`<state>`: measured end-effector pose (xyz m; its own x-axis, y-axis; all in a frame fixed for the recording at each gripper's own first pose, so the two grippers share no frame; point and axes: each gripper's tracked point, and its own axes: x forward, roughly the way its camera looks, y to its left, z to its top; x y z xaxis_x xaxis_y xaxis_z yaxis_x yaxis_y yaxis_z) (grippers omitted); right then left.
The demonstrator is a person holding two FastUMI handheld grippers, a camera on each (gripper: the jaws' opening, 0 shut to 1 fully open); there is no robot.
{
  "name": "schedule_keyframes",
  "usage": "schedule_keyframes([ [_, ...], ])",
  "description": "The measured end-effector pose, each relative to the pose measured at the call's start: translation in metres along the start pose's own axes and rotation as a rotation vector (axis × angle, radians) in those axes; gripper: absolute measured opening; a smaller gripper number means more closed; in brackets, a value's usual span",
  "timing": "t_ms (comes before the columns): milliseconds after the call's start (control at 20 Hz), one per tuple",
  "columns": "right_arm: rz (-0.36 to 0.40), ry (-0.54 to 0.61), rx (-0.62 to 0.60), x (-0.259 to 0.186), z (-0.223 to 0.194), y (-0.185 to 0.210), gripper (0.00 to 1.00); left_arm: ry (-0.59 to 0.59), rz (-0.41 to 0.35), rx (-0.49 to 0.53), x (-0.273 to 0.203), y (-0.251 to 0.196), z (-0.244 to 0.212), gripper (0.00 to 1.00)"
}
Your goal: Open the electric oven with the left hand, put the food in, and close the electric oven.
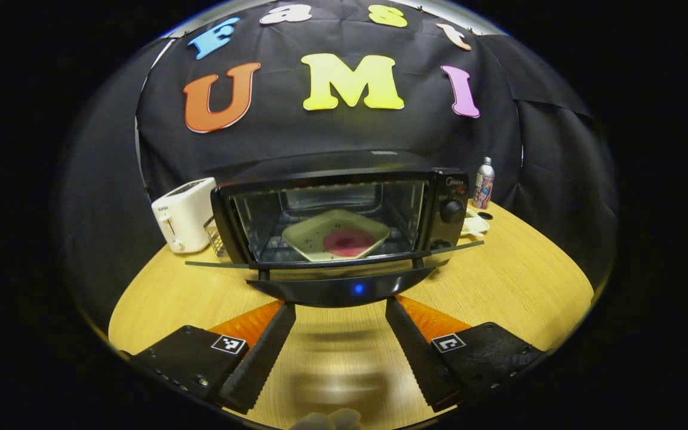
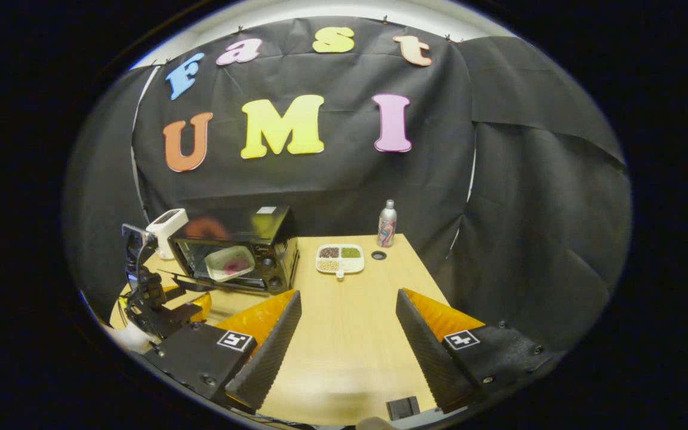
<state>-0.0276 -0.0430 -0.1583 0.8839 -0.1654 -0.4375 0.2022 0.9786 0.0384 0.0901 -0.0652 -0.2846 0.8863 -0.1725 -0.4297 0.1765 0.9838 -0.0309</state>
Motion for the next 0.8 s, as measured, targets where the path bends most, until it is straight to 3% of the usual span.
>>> schedule_keyframes([
  [550, -0.019, -0.023, 0.012, -0.012, 0.002, 0.000, 0.97, -0.105, 0.012, 0.081, 0.024, 0.008, 0.059, 0.96],
  [800, -0.015, -0.036, 0.006, -0.018, 0.006, 0.009, 1.00, -0.120, -0.006, 0.038, 0.023, 0.002, 0.068, 0.97],
])
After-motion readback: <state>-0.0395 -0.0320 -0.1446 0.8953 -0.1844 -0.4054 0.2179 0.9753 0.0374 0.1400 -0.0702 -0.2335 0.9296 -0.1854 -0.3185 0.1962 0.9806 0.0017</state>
